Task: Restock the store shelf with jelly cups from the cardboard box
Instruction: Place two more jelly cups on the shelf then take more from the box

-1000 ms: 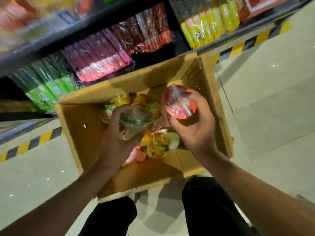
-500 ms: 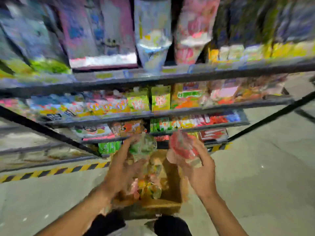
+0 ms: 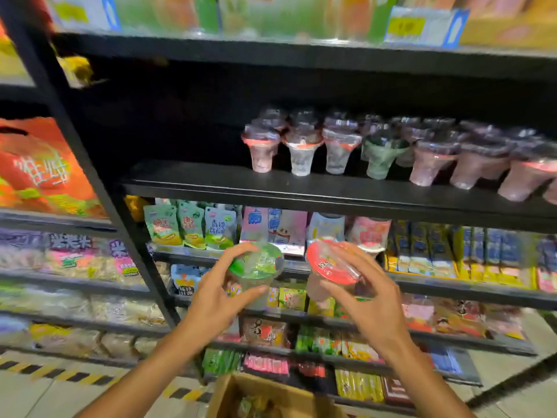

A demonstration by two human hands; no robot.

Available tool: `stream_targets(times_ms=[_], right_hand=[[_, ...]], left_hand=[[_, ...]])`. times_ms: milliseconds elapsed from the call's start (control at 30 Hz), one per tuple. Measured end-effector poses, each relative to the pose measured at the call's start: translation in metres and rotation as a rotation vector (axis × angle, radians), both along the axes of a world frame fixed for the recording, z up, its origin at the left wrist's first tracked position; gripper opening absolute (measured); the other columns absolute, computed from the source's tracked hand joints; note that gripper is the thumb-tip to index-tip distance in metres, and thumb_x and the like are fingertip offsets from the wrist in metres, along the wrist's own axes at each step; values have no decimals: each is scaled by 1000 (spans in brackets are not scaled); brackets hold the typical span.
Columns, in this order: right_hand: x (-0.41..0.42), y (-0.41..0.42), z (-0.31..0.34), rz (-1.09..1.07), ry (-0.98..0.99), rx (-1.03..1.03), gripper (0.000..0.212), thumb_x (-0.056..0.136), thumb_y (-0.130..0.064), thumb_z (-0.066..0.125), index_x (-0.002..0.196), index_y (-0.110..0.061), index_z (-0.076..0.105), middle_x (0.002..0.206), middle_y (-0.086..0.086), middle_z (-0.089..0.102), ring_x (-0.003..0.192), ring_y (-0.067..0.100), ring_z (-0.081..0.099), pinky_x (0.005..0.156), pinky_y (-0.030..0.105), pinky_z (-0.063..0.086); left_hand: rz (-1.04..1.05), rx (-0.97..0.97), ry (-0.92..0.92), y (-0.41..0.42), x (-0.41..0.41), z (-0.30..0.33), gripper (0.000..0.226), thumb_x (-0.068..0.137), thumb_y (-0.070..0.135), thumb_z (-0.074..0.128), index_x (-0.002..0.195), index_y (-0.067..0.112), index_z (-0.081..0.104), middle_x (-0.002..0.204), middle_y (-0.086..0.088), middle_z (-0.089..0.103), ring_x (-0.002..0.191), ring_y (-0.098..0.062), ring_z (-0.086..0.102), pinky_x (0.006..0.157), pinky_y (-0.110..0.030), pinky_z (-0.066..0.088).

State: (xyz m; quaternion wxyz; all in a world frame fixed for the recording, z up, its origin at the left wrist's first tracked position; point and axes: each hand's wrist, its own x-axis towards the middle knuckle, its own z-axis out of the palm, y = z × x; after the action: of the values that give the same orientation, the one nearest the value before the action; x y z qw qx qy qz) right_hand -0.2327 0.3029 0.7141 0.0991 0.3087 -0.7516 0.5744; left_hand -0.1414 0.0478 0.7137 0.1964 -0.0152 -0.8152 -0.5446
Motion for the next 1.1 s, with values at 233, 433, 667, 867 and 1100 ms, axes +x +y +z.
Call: stream_targets(times_ms=[233,433,667,867,1100], right_hand=[[-29,-45,58,70,38,-33,55,79,-27,83,131,-38,66,147,-12,55,142,8,45,111,46,45],[-41,-74,71,-76,48,-78,53,80,-23,84,129,-32,68,145,-11,56,140,9,47,111,47,46],[-54,-69,88,-272,96,-41,54,80,-22,85,130,-30,67,146,-11,55,140,9,47,109,39,49],[-85,-11,103,-358,164,-21,55,79,-26,85,130,-33,67,144,-8,57,140,11,47,108,46,49],[-137,33,102,-297,168,-4,56,77,-30,85,128,-40,65,141,-11,58,139,8,48,108,34,49]], left_hand=[[22,-77,117,-38,-18,64,58,85,16,78,135,28,50,125,29,53,98,-3,61,81,-20,49],[-124,-56,138,-81,-61,83,63,82,18,80,135,35,50,127,26,59,114,-3,63,95,-20,51],[-332,-45,186,-75,-123,100,60,82,18,81,131,38,53,131,20,58,121,-6,58,99,-25,50],[-356,-96,272,-13,-165,114,62,83,17,83,133,36,52,133,22,57,124,-5,55,99,-18,44],[-276,-51,284,54,-200,100,60,83,11,81,134,32,56,131,19,61,122,-4,58,103,-26,49]])
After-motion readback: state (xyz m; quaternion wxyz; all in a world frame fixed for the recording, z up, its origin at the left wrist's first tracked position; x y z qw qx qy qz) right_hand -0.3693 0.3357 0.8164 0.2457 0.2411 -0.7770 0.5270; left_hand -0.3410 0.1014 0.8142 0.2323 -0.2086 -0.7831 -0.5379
